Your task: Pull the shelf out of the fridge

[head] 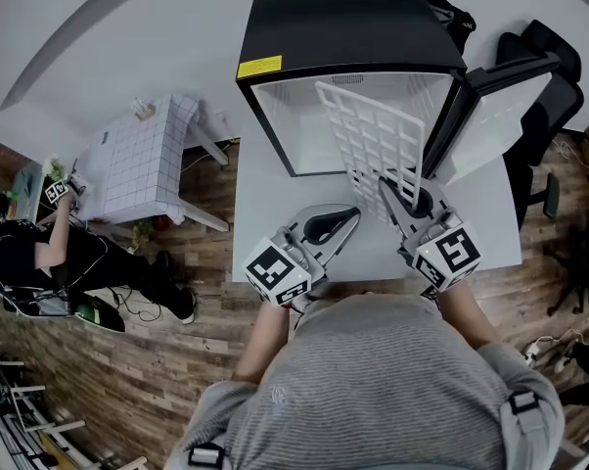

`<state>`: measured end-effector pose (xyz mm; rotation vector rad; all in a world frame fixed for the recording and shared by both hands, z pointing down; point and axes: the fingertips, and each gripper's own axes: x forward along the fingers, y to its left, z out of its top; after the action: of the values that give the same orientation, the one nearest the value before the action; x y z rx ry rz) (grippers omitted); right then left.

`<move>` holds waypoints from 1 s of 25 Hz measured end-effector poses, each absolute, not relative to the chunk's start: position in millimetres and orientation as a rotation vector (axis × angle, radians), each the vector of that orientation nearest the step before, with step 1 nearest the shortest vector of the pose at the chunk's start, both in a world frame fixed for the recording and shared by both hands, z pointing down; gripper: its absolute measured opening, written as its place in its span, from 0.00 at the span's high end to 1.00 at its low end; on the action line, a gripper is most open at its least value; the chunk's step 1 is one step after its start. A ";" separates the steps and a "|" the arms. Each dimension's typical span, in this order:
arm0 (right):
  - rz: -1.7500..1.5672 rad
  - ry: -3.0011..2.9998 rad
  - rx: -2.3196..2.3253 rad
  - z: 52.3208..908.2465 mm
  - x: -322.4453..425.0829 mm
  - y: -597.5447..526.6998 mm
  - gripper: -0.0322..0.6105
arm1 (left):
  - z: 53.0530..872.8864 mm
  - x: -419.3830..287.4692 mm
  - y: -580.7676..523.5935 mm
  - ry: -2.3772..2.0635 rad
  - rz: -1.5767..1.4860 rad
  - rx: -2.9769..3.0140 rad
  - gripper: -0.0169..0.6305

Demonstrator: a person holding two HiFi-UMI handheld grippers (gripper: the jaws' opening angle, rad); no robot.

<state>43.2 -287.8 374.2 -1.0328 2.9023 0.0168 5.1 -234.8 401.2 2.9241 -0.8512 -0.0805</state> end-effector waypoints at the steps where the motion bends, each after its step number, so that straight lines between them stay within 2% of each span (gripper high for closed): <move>1: 0.019 2.902 -1.031 373.7 42.8 -287.7 0.89 | 400.7 5.0 -235.0 -0.852 -0.081 2.924 0.95; 25: 0.002 2.885 -1.058 372.7 48.7 -294.2 0.90 | 402.7 9.8 -236.7 -0.832 -0.075 2.932 0.96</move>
<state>48.7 -294.2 372.7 -1.0577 2.8849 0.0018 9.8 -236.7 402.7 2.9317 -0.8317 -0.0746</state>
